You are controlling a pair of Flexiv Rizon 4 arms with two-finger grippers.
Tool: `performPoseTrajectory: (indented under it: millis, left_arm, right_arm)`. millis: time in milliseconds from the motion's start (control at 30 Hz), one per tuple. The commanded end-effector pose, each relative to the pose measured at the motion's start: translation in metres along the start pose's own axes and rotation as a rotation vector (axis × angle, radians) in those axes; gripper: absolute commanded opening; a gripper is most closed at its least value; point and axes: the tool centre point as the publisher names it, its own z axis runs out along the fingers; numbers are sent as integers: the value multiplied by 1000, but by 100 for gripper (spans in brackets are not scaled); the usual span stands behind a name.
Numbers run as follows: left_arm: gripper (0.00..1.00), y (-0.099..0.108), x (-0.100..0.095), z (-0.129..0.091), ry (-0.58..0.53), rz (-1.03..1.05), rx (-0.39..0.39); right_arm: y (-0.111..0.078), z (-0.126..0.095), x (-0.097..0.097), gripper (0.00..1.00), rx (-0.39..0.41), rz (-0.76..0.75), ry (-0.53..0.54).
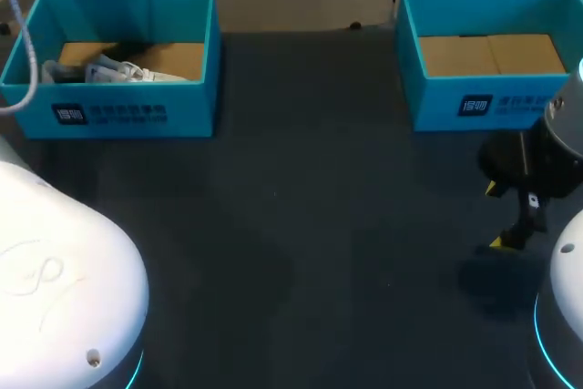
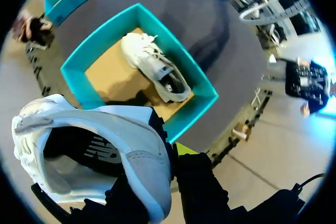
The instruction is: Take the shoe out of the shoebox, open the shoe tongue, remove and reinsert the insole, then place the shoe into the shoebox
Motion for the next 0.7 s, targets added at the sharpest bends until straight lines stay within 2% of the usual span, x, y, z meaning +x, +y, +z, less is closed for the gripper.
performPoseTrajectory:
  millis: [33,300,467,500,567,633,667,700]
  left_arm:
    - [0,-13,21,2,-158,175,-159]
    - [0,-13,21,2,-158,175,-159]
    - [0,0,11,11,-204,372,-205]
    - [0,2,10,14,-203,437,-185]
    - [0,5,9,19,-211,577,-193]
    - [0,8,8,25,-194,626,-215]
    - [0,9,9,27,-196,674,-201]
    - [0,10,8,30,-180,685,-230]
  right_arm:
    - [0,1,1,100,1,0,-2]
    - [0,1,1,100,1,0,-2]
    - [0,1,1,100,1,0,-2]
    - [0,1,1,100,1,0,-2]
    - [0,1,1,100,1,0,-2]
    - [0,1,1,100,1,0,-2]
    - [0,1,1,100,1,0,-2]
    - [0,1,1,100,1,0,-2]
